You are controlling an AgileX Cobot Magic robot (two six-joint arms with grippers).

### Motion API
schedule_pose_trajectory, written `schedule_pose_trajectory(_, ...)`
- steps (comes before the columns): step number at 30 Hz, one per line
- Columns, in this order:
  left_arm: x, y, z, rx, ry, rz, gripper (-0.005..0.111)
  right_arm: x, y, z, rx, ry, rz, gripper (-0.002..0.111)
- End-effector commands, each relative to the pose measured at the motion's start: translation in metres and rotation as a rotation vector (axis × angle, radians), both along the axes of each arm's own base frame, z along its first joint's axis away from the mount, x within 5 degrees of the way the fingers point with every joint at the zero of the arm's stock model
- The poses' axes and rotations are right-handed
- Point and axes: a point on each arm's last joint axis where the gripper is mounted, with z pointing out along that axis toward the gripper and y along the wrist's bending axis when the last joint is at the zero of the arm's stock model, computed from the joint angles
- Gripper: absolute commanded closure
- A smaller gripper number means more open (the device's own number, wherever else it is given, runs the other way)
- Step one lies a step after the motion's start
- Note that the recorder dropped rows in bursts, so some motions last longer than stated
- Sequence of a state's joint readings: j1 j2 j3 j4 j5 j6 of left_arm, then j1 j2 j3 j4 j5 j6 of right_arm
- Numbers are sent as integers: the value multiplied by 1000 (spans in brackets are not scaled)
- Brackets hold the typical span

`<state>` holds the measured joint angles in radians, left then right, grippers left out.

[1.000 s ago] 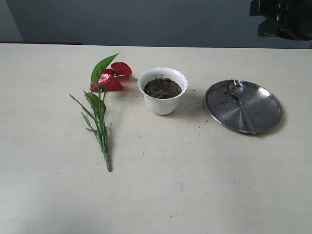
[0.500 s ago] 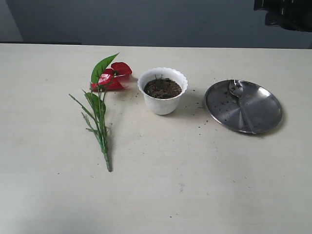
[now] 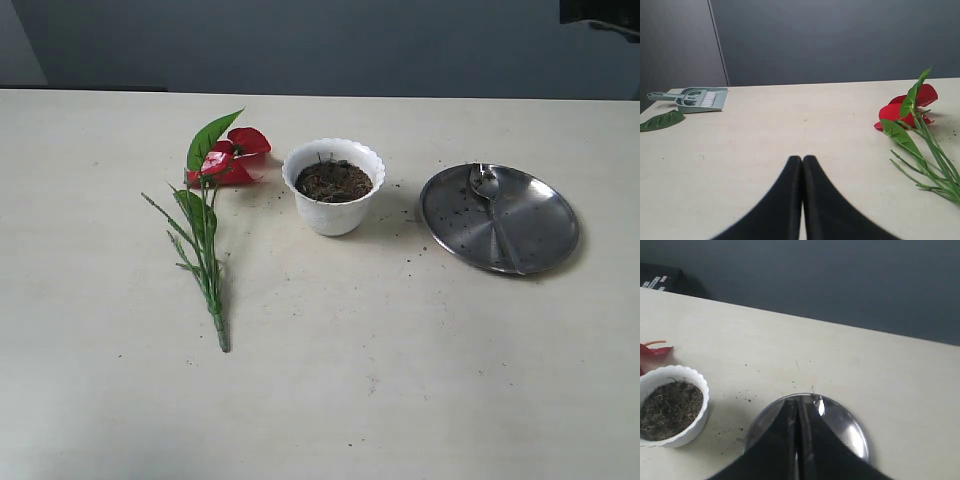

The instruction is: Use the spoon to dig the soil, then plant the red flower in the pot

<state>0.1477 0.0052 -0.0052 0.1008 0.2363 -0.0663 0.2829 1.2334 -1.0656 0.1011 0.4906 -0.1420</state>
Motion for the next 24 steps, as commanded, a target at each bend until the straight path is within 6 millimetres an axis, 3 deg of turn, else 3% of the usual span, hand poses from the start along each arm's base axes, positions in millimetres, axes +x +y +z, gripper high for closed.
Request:
schedule_pose_trajectory(1,0,0,-2,-4,1,1,106,-16,-10,8,-60,-131,-3,109)
schedule_pose_trajectory(5,0,0,-2,-4,1,1,106,-44,-40,-1,-34,-190,-110,109)
schedule_pose_trajectory(10,0,0,-2,-4,1,1,106,-94,-72,-23,-32,-253,-251,109)
schedule_pose_trajectory(12,0,0,-2,-4,1,1,106,-117,-77,-32,-29,-287,-275,109)
schedule_pose_trajectory(19,0,0,-2,-4,1,1,106,-165,-78,-58,11,-375,-288,109)
schedule_pose_trajectory(24,0,0,-2,-4,1,1,106,-184,-78,-72,26,-427,-291,109)
